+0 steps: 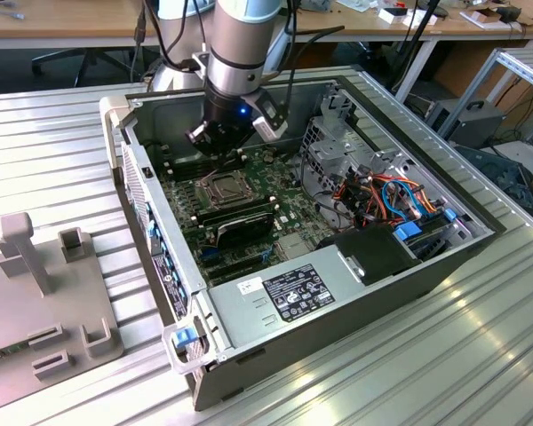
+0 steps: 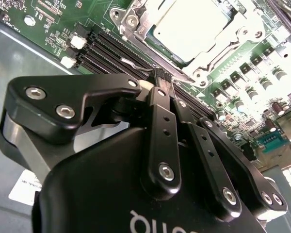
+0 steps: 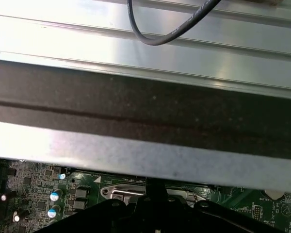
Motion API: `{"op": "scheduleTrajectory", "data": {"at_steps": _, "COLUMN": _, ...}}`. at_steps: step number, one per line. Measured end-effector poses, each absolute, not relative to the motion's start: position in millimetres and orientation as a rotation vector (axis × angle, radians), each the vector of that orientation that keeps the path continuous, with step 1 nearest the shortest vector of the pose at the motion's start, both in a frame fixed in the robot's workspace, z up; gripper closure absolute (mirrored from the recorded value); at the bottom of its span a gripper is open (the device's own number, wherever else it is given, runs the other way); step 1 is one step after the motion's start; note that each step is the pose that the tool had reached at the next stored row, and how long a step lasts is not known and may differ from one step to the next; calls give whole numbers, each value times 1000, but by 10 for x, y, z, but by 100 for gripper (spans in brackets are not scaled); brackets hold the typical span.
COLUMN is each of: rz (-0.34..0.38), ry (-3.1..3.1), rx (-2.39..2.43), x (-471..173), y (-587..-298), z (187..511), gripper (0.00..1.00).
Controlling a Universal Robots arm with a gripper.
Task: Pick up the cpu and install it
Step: 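Install the first cpu locking lever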
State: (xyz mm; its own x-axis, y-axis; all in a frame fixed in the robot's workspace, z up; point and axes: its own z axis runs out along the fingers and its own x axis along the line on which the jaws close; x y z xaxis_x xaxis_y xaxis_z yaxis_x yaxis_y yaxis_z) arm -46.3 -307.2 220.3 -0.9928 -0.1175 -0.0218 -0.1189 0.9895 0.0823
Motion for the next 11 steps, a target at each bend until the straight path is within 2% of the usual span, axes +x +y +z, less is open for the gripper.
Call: {"op": "scheduleTrajectory", "data": {"at_steps": 11, "rz": 130, "ry": 3117, "rx": -185, "x": -458, "y": -3054, "z": 2191, "gripper": 89}}
